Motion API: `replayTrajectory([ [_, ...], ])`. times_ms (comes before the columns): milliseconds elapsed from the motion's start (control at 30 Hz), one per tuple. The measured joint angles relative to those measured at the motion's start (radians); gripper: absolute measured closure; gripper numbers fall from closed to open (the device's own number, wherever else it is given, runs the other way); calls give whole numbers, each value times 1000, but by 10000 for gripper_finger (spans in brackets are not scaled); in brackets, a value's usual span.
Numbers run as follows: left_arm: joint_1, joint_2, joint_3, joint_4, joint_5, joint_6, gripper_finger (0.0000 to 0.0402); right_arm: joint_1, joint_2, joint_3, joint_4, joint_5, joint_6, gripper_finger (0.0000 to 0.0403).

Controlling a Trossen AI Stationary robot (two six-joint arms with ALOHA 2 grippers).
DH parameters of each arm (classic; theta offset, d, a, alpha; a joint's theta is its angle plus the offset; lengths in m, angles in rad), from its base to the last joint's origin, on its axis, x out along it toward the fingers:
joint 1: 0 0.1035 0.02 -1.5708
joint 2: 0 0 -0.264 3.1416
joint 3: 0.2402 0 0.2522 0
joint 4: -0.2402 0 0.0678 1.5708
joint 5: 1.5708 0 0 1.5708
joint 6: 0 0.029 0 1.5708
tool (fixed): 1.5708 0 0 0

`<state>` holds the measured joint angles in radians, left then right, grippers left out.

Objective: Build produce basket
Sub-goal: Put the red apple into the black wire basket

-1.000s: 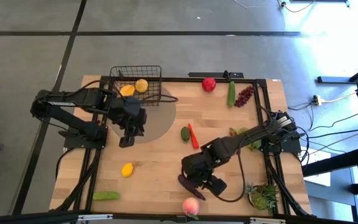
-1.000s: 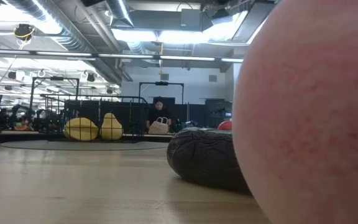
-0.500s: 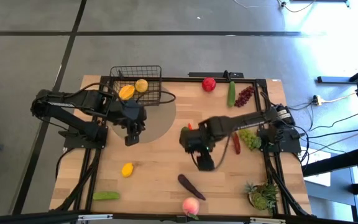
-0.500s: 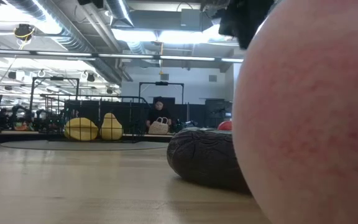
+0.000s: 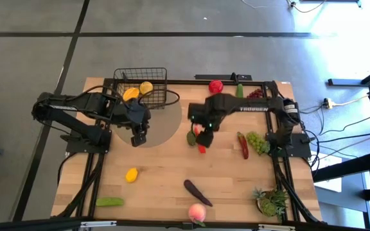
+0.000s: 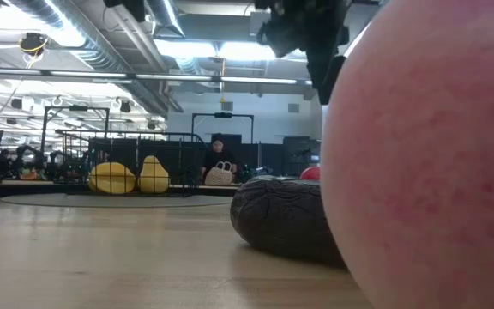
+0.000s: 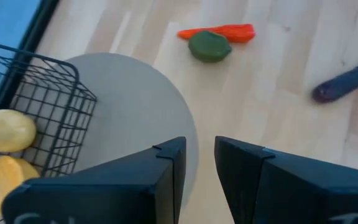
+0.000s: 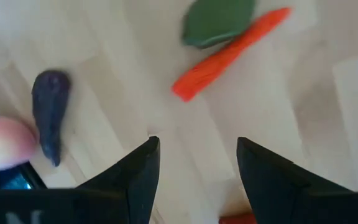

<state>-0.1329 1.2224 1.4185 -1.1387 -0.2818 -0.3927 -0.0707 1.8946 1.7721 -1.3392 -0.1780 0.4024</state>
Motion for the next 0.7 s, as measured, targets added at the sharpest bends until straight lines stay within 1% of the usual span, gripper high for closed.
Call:
replayTrajectory([
  [267, 7, -1, 0, 2, -24, -1, 327, -198, 0, 0, 1, 1, 86, 199],
  [433, 57, 0, 0, 2, -77, -19, 327, -336, 0, 0, 16, 2, 11, 199],
  [600, 132, 0, 0, 2, -82, -24, 327, -463, 0, 0, 57, 5, 5, 199],
  [700, 186, 4, 0, 8, -82, -20, 327, -521, 0, 0, 106, 16, -48, 199],
])
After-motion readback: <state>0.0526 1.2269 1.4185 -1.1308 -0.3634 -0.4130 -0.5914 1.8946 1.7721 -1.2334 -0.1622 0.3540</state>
